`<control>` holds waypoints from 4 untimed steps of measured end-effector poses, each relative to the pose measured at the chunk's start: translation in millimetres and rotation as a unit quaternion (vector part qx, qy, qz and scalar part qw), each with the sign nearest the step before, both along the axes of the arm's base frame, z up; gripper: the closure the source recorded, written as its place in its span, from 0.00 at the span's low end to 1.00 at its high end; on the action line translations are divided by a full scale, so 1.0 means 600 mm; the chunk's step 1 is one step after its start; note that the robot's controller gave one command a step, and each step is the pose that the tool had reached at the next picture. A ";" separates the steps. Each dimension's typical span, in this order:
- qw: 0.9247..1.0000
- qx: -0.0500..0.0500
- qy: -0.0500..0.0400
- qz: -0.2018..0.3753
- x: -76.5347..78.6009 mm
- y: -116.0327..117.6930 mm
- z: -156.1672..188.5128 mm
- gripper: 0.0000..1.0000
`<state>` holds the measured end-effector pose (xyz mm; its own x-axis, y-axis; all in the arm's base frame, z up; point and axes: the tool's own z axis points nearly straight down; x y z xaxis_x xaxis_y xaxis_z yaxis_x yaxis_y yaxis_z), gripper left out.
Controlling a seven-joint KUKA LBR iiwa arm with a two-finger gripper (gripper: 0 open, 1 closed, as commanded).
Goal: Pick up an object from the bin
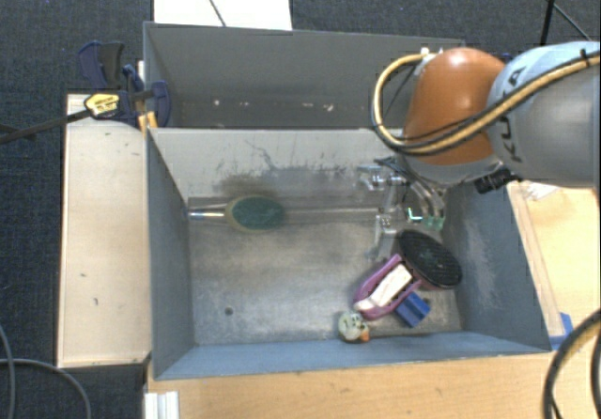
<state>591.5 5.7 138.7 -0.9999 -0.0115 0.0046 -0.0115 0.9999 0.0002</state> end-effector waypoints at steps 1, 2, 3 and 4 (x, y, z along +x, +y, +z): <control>0.986 0.001 0.001 0.166 -0.023 0.008 -0.107 0.00; 0.952 0.000 -0.002 0.307 -0.121 -0.212 -0.048 0.00; 0.876 0.001 -0.005 0.482 -0.159 -0.123 -0.112 0.00; 0.877 -0.003 -0.009 0.481 -0.153 -0.127 -0.107 1.00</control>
Offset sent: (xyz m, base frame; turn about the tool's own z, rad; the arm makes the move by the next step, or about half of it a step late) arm -0.0131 0.0041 -0.0649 -0.3337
